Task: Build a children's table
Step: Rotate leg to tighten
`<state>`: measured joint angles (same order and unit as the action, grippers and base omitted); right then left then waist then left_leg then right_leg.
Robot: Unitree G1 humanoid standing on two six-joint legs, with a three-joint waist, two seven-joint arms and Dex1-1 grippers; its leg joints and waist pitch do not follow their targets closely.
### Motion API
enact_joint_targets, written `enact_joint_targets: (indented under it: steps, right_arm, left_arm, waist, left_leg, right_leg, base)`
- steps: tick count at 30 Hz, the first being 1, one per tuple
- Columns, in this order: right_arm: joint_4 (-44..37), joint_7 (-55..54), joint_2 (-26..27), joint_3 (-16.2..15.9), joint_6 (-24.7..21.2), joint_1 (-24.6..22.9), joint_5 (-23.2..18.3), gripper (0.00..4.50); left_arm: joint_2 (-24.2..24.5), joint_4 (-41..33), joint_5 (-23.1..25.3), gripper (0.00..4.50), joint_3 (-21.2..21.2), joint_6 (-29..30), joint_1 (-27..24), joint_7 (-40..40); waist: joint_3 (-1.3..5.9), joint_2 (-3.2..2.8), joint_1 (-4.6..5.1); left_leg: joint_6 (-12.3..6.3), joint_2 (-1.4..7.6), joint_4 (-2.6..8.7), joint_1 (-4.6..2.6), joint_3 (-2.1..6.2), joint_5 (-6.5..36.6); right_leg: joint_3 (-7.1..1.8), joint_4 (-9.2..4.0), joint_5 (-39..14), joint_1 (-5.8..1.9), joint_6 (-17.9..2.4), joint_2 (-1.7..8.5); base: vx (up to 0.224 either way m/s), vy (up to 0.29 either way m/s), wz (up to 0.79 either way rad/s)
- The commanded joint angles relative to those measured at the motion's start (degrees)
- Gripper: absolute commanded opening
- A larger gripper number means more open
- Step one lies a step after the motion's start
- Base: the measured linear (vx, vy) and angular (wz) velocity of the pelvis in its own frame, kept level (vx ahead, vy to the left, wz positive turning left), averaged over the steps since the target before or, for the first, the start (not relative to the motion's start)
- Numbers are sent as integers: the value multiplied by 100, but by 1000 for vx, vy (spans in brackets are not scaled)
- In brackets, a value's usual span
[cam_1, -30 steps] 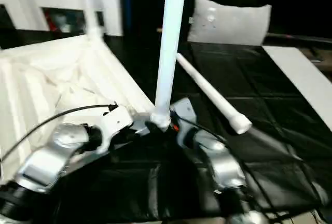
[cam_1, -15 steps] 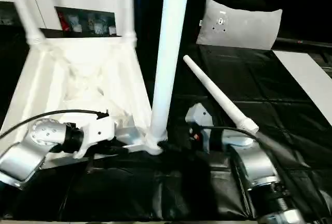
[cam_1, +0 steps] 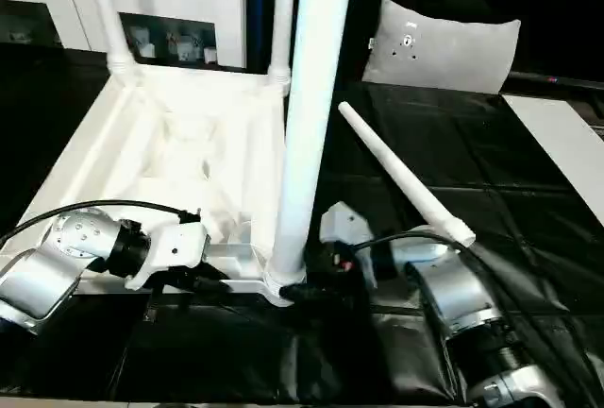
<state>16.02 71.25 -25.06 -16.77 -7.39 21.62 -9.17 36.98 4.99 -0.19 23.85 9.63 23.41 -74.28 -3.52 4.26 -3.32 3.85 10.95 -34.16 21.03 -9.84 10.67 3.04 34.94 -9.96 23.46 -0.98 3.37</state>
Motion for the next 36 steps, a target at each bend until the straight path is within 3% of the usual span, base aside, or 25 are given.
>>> enact_joint_targets:
  steps: [1,11,15,19,21,23,25,26,27,28,29,30,35,36]
  right_arm:
    - [51,-43,21,35,68,111,10,356]
    - [49,28,58,22,140,114,-64,282]
    - [-18,72,65,41,102,45,-107,274]
    - [-191,-56,174,87,-230,-161,-250,272]
    - [-292,-598,462,161,-638,-318,-285,272]
    - [-277,-1052,700,178,-751,-386,-180,272]
    - [-167,-1802,1111,213,-763,-412,45,272]
    - [-114,-2141,1313,248,-833,-398,105,272]
    - [-70,-2436,1499,298,-931,-373,128,272]
    - [-34,-2700,1677,357,-1026,-344,124,272]
    - [18,-2967,1870,417,-1097,-299,116,272]
    - [77,-3263,2072,489,-1151,-248,119,272]
    - [241,-4159,2610,690,-1292,-77,247,272]
    - [240,-4224,2660,708,-1261,-73,297,328]
  left_arm:
    - [-83,-55,53,0,298,-208,113,-256]
    - [-48,-37,73,0,290,-281,79,-281]
    - [-56,-33,54,0,287,-275,50,-265]
    - [-167,-125,96,0,224,133,-24,54]
    - [-473,-307,43,0,59,816,-90,593]
    - [-698,-462,43,0,-33,1256,-136,967]
    - [-1060,-655,60,0,-147,1792,-188,1488]
    - [-1232,-728,89,0,-193,2014,-200,1723]
    - [-1383,-782,119,0,-227,2186,-206,1914]
    - [-1524,-826,150,0,-250,2342,-206,2079]
    - [-1715,-841,182,0,-293,2515,-195,2293]
    - [-1914,-834,235,0,-328,2653,-175,2514]
    - [-2461,-807,369,0,-398,2941,-66,3149]
    - [-2486,-842,405,0,-373,2996,-46,3192]
  waist:
    - [306,-60,45]
    - [307,-52,38]
    - [319,-53,39]
    - [317,-58,37]
    - [301,-50,32]
    - [258,-37,71]
    - [242,-47,111]
    - [233,-42,199]
    - [234,-25,244]
    - [249,-55,295]
    - [260,-54,381]
    - [272,-92,427]
    - [292,-74,513]
    - [294,-83,515]
  left_leg:
    - [-16,250,449,-82,53,1437]
    - [-25,249,447,-84,49,1394]
    - [-35,250,443,-84,48,1351]
    - [-18,257,446,-90,44,1343]
    - [16,262,459,-100,49,1435]
    - [111,238,473,-113,76,1841]
    - [212,234,470,-133,93,2034]
    - [279,190,440,-157,138,2281]
    - [284,179,448,-118,161,2292]
    - [301,171,450,-94,187,2311]
    - [290,177,441,-112,206,2433]
    - [264,188,457,-112,235,2512]
    - [203,196,488,-87,235,2474]
    - [176,194,485,-96,224,2470]
  right_leg:
    - [-289,-438,-1853,-235,-1003,423]
    - [-289,-434,-1839,-238,-992,422]
    - [-285,-422,-1757,-244,-1019,420]
    - [-291,-419,-1736,-246,-1031,418]
    - [-283,-435,-1870,-236,-1029,415]
    - [-260,-517,-2656,-215,-851,430]
    - [-255,-547,-3101,-190,-715,448]
    - [-203,-658,-3832,-156,-440,467]
    - [-181,-671,-3974,-189,-351,473]
    - [-152,-698,-4088,-201,-247,473]
    - [-114,-718,-4018,-186,-264,467]
    - [-81,-729,-3831,-212,-315,467]
    - [-92,-702,-3166,-222,-522,447]
    - [-101,-706,-3069,-220,-547,447]
  base:
    - [0,0,0]
    - [0,0,0]
    - [0,0,0]
    - [0,0,0]
    - [0,0,0]
    - [0,0,0]
    - [0,0,0]
    - [0,0,0]
    - [0,0,0]
    - [0,0,0]
    - [0,0,0]
    - [0,0,0]
    - [0,0,0]
    - [0,0,0]
